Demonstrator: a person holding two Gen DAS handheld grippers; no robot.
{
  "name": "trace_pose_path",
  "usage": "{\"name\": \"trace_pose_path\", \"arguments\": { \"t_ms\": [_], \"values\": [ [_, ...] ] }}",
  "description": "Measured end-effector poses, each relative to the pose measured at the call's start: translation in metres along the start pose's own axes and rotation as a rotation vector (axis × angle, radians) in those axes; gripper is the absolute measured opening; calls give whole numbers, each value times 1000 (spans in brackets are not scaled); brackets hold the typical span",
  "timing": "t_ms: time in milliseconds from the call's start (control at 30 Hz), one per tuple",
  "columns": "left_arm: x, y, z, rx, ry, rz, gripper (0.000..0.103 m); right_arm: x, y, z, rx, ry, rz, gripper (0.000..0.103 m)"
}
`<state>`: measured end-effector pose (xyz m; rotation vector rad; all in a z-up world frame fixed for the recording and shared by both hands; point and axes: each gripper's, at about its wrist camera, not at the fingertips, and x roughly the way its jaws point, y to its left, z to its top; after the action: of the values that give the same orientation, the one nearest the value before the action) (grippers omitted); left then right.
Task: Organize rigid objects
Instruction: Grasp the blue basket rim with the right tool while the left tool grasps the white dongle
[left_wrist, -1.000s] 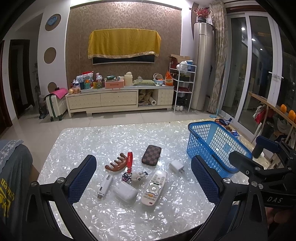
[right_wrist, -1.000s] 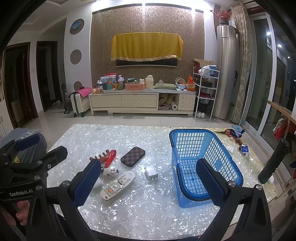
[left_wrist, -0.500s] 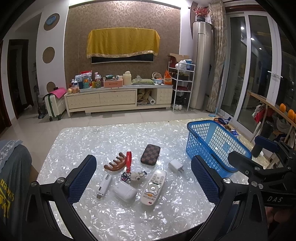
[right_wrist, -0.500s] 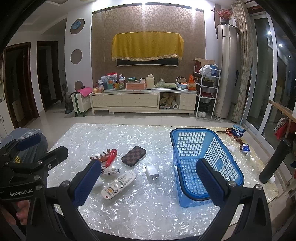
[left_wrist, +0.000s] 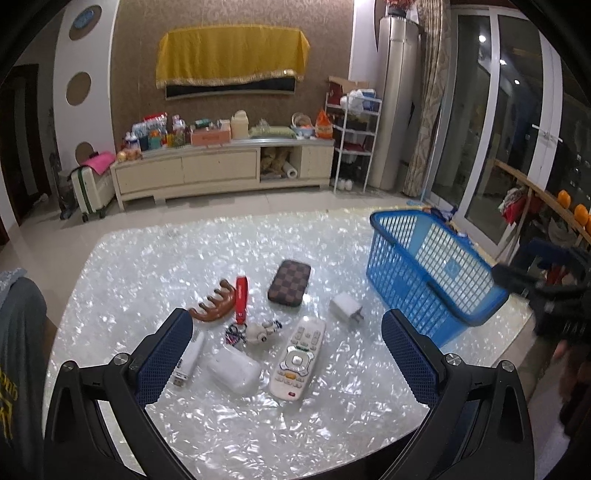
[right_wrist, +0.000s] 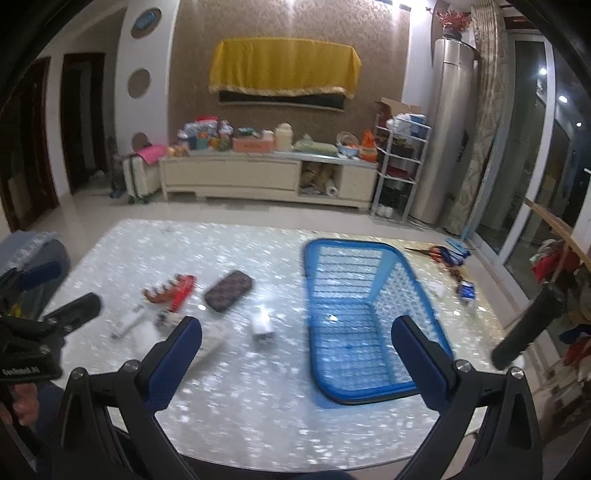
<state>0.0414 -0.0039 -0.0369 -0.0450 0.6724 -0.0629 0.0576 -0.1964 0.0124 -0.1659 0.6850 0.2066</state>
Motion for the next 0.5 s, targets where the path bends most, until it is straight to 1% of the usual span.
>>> {"name": "trace_pose_path", "arguments": {
  "t_ms": [133, 200, 333, 500],
  "values": [
    [26, 3, -5, -3, 66, -11, 103, 15, -26, -1, 14, 68, -36, 103],
    [38, 4, -8, -5, 101, -16, 103, 23, -39, -1, 7, 99, -81, 103],
    [59, 3, -13, 5, 155, -17, 103, 39, -65, 0, 16, 171, -131, 103],
    [85, 5, -17, 10, 223, -19, 103, 68, -103, 1, 55, 279, -163, 103]
  ]
}}
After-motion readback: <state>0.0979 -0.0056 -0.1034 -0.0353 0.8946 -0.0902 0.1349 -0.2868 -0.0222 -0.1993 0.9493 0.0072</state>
